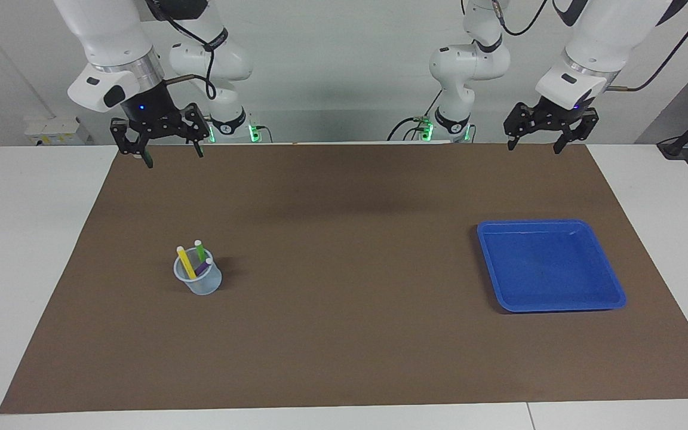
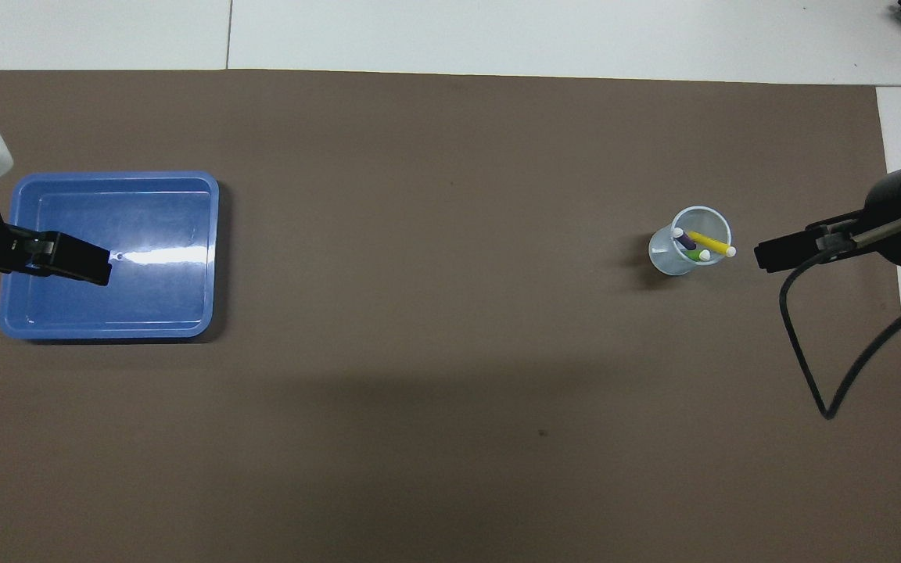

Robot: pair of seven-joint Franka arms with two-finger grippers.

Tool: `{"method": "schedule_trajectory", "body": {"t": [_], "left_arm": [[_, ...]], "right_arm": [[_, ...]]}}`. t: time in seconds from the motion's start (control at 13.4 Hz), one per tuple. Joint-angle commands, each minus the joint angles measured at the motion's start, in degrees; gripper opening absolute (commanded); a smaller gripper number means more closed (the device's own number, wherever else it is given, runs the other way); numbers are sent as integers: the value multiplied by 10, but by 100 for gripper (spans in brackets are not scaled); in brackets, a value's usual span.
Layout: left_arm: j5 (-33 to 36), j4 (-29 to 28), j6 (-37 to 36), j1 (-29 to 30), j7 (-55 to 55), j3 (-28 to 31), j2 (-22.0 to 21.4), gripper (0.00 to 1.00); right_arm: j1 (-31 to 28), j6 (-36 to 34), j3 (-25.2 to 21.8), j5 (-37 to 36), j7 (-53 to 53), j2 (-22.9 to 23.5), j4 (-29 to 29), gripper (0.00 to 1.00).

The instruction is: Transfer and insert pens with both arms

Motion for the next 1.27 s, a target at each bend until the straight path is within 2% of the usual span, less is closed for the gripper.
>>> {"method": "schedule_trajectory", "body": {"t": [0.0,0.22,0.37,0.6,0.97,1.19], "left_arm": [[9,-16,-2,1,-4,-1,-15,100],[9,-15,-2,1,-4,0,-15,100],[9,-16,-2,1,-4,-1,-15,100],[9,-16,-2,1,-4,0,-15,100],[9,-16,-2,1,-4,0,-15,100],[9,-16,-2,1,-4,-1,-15,100]], "right_arm": [[-6,-13,3,-11,6,2,6,100],[-5,-21,1,-13,12,-1,1,100],[-7,-33,2,-14,68,1,1,100],[10,-22,6,-63,70,1,2,100],[53,-29,-26,-64,69,-1,-1,100],[49,-28,-32,-63,68,2,-1,100]]}}
